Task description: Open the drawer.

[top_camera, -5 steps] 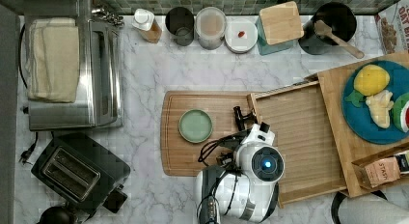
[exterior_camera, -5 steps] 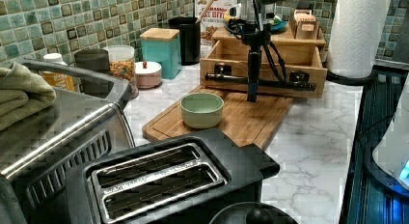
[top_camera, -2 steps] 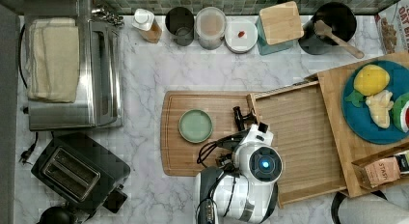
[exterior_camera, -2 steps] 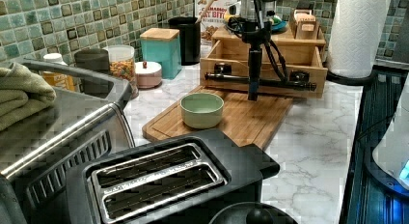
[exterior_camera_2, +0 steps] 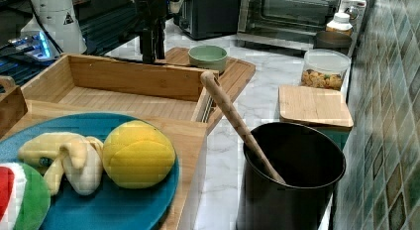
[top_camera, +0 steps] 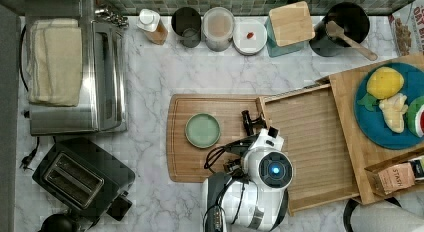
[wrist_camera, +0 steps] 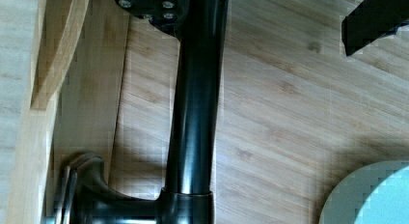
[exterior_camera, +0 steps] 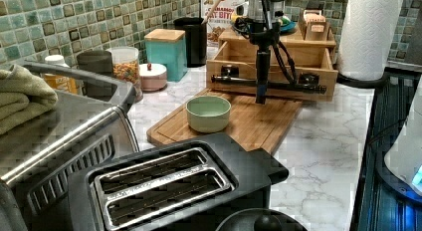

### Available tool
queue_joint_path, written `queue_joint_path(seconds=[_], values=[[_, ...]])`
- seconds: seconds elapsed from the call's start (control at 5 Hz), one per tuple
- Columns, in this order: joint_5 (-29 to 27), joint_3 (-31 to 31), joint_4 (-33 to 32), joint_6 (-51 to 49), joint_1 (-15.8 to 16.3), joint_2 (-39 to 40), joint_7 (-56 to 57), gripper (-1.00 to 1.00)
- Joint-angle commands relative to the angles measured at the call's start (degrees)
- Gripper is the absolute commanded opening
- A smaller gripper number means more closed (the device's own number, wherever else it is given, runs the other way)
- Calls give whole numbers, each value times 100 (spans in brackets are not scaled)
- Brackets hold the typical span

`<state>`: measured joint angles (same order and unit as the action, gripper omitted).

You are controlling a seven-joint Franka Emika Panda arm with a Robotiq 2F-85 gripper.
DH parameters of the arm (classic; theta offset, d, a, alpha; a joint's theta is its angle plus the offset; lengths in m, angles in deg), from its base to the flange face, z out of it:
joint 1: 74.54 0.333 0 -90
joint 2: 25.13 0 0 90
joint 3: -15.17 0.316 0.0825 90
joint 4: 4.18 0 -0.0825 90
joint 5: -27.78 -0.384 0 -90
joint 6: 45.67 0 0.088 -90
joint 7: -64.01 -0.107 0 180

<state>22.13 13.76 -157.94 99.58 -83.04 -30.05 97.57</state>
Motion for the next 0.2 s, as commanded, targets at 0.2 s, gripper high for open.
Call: queue_joint_path(seconds=[0.2], values=[[-128,617,43,-495,594,-502,-390,100]])
